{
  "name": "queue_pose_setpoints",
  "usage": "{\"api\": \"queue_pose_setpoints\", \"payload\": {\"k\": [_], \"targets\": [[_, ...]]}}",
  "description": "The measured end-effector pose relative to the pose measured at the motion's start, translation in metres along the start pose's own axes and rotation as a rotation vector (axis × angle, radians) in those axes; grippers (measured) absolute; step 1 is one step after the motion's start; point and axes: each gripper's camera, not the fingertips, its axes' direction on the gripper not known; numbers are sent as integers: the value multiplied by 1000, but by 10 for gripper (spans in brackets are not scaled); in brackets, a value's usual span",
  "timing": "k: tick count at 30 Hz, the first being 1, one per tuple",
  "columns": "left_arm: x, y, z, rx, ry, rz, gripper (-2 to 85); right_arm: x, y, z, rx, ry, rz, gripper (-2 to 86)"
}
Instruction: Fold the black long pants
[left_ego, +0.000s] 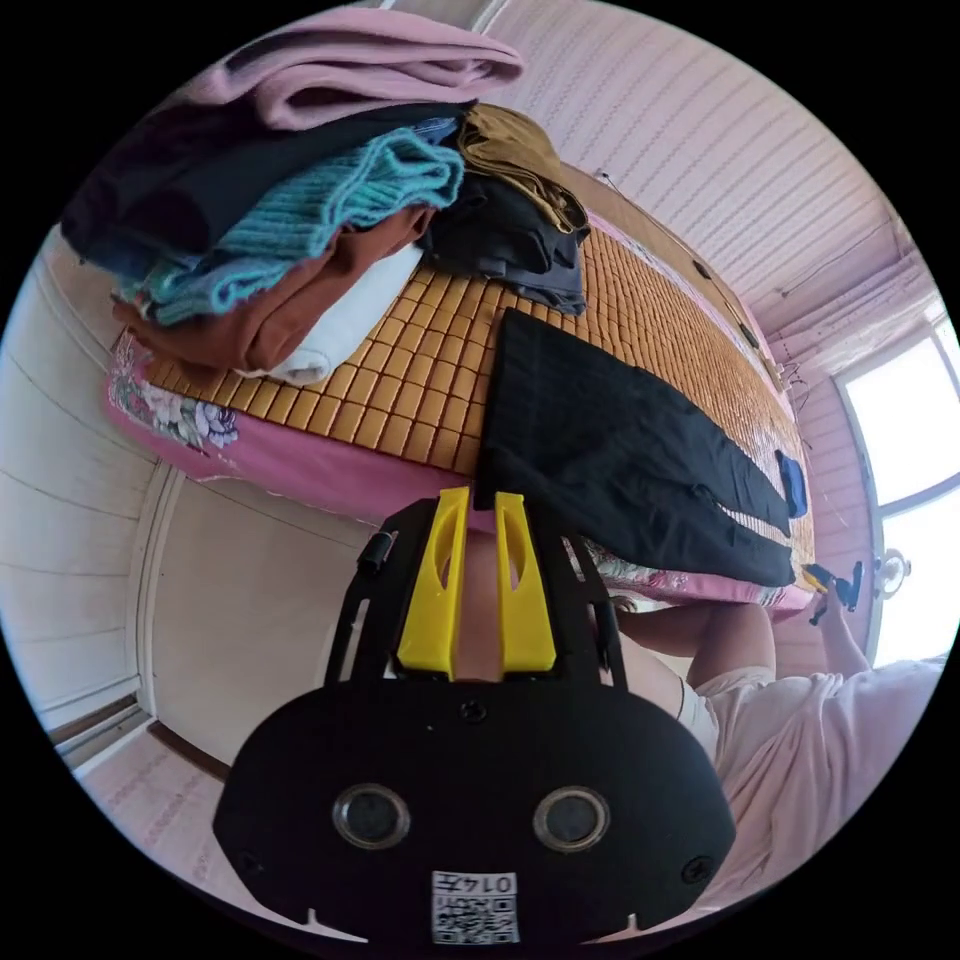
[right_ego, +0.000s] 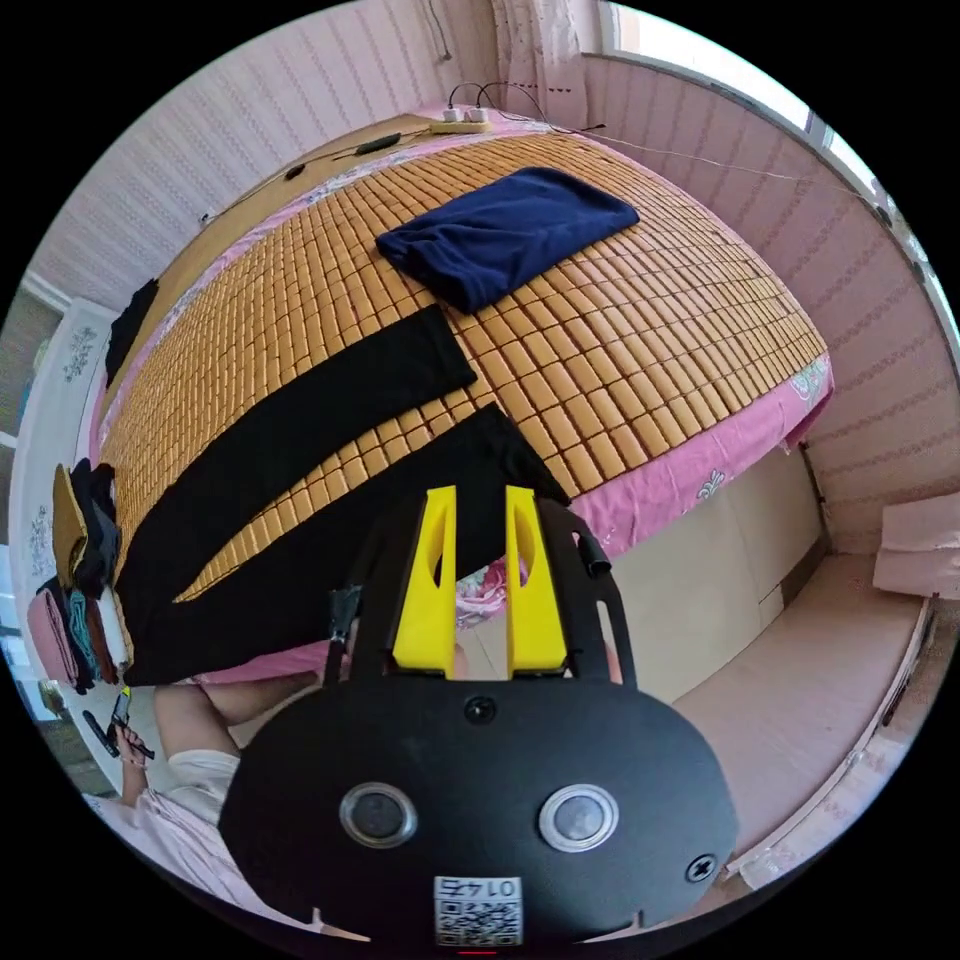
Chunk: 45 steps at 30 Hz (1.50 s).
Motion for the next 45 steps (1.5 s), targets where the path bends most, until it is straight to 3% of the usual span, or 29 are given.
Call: {"api": "queue_pose_setpoints", "payload": {"k": [6, 12, 15, 23, 30, 35, 40, 45], "targets": [[-32, 27, -27, 95, 83, -77, 57, -166, -4, 0, -11, 87, -504, 42], [-47, 38, -29, 161, 173, -110, 73, -399, 3, -2, 37, -33, -1028, 54], [-38, 34, -17, 142, 231, -46, 91, -514, 19, -2, 39, -106, -1224, 64], [4, 18, 21, -9, 40, 302, 107, -755, 77, 16, 14, -88, -1583, 80], [9, 7, 40, -8, 55, 345, 97, -833, 94, 69, -53, 43, -1584, 108], [6, -1, 58, -73, 65, 306, 88, -841, 79, 88, -233, -10, -1562, 21], [8, -3, 56, -44, 61, 289, 46, -837, 67, 53, -66, -138, -1540, 16], [-2, -14, 63, -79, 4, 145, 53, -812, 49, 50, -71, -134, -1421, 81]]}}
